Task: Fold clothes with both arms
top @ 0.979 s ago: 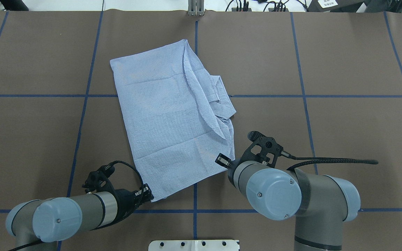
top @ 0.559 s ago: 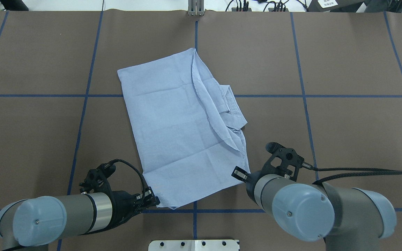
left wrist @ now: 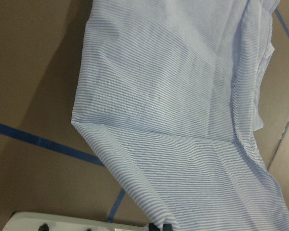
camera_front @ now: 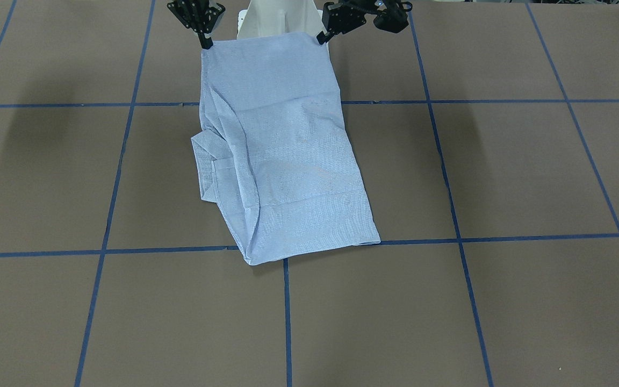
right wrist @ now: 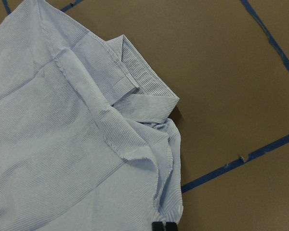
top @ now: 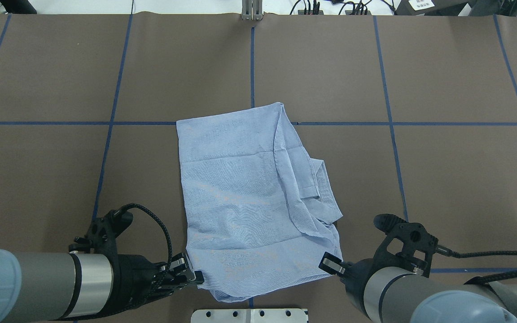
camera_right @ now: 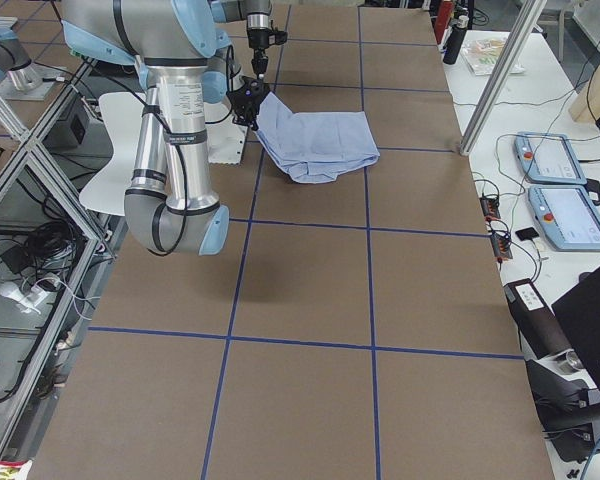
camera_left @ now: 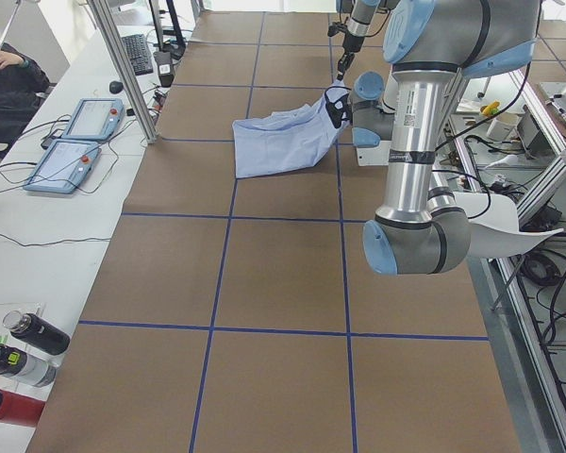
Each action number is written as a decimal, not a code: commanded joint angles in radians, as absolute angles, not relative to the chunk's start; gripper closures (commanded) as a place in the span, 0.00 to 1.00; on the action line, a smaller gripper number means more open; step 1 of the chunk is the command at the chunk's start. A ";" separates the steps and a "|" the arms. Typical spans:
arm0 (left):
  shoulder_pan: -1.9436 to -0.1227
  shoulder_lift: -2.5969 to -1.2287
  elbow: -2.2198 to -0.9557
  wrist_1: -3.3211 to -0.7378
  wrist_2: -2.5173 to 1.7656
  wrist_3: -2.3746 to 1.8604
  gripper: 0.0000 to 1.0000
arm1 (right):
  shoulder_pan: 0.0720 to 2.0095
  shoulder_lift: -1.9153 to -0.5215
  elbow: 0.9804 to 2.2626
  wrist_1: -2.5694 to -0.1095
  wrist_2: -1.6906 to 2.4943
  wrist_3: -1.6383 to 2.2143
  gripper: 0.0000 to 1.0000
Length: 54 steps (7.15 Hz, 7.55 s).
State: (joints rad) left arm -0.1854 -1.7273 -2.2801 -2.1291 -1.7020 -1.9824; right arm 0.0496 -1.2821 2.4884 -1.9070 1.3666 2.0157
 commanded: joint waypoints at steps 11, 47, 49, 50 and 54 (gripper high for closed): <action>-0.663 -2.177 -1.565 -1.921 -1.700 -1.356 1.00 | 0.538 -0.758 1.374 -1.412 1.468 1.625 1.00; -1.534 -1.410 -1.678 -1.825 -2.333 0.043 0.00 | 1.577 -1.723 1.812 -1.654 2.304 -0.103 0.00; -1.534 -1.410 -1.678 -1.825 -2.333 0.044 0.00 | 1.577 -1.721 1.810 -1.635 2.304 -0.100 0.00; -1.534 -1.410 -1.678 -1.825 -2.333 0.043 0.00 | 1.575 -1.723 1.810 -1.634 2.304 -0.098 0.00; -1.534 -1.410 -1.678 -1.825 -2.335 0.043 0.00 | 1.575 -1.723 1.810 -1.634 2.307 -0.098 0.00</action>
